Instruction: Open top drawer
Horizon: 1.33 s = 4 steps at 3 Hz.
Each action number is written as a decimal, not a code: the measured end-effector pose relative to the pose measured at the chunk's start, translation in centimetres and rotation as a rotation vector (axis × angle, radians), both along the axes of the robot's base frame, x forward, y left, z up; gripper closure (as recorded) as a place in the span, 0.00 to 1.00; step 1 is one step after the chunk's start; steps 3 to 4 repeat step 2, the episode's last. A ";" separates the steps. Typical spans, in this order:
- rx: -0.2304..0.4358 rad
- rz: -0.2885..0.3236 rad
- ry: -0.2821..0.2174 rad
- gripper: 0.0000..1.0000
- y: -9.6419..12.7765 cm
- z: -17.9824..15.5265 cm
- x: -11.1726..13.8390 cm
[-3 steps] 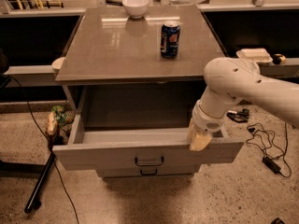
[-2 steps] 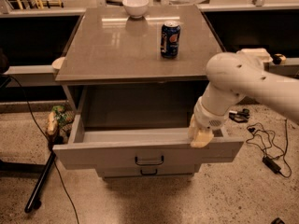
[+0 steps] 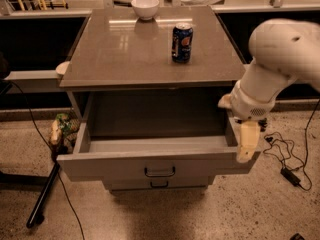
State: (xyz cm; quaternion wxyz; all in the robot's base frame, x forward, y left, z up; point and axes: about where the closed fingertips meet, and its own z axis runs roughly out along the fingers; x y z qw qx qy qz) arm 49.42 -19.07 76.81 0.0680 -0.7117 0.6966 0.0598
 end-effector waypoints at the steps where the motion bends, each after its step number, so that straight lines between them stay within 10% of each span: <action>1: -0.053 -0.047 -0.067 0.00 -2.6 7.2 0.0; 2: -0.096 -0.090 -0.121 0.00 -4.2 13.1 -0.1; 4: -0.096 -0.090 -0.121 0.00 -4.2 13.1 -0.1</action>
Offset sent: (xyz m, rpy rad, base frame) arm -0.0070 -0.0628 0.2026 -0.1500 -0.1730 -0.1426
